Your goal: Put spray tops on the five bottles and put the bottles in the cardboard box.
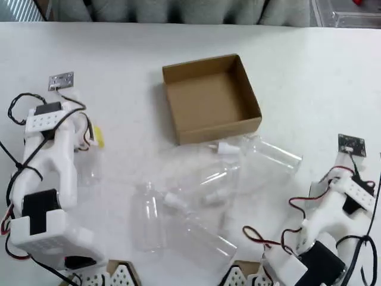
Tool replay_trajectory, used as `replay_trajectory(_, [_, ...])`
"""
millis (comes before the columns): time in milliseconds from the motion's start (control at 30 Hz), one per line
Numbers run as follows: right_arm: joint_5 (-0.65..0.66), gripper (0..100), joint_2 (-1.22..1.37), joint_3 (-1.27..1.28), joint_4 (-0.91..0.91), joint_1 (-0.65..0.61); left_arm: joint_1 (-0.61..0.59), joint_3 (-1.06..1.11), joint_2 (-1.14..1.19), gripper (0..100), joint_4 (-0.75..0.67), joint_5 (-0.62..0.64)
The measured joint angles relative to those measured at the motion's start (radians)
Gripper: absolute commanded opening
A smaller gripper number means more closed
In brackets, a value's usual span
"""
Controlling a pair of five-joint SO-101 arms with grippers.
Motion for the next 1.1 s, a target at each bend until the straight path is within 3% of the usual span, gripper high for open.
replay_trajectory(167, [-0.029, 1.6, 0.000, -0.126, 0.221, -0.006, 0.000, 0.000, 0.000, 2, 0.000, 0.000])
replay_trajectory(400, [-0.029, 9.7, 0.000, -0.160, 0.422, -0.008, 0.000, 0.000, 0.000, 2, 0.000, 0.000])
replay_trajectory(833, [-0.147, 10.0, 0.000, -0.160, 0.448, -0.109, 0.000, 0.000, 0.000, 2, 0.000, -0.002])
replay_trajectory(1100, [-0.212, 13.6, -0.008, -0.135, 0.371, -0.123, 0.000, 0.000, 0.000, 2, 0.000, -0.002])
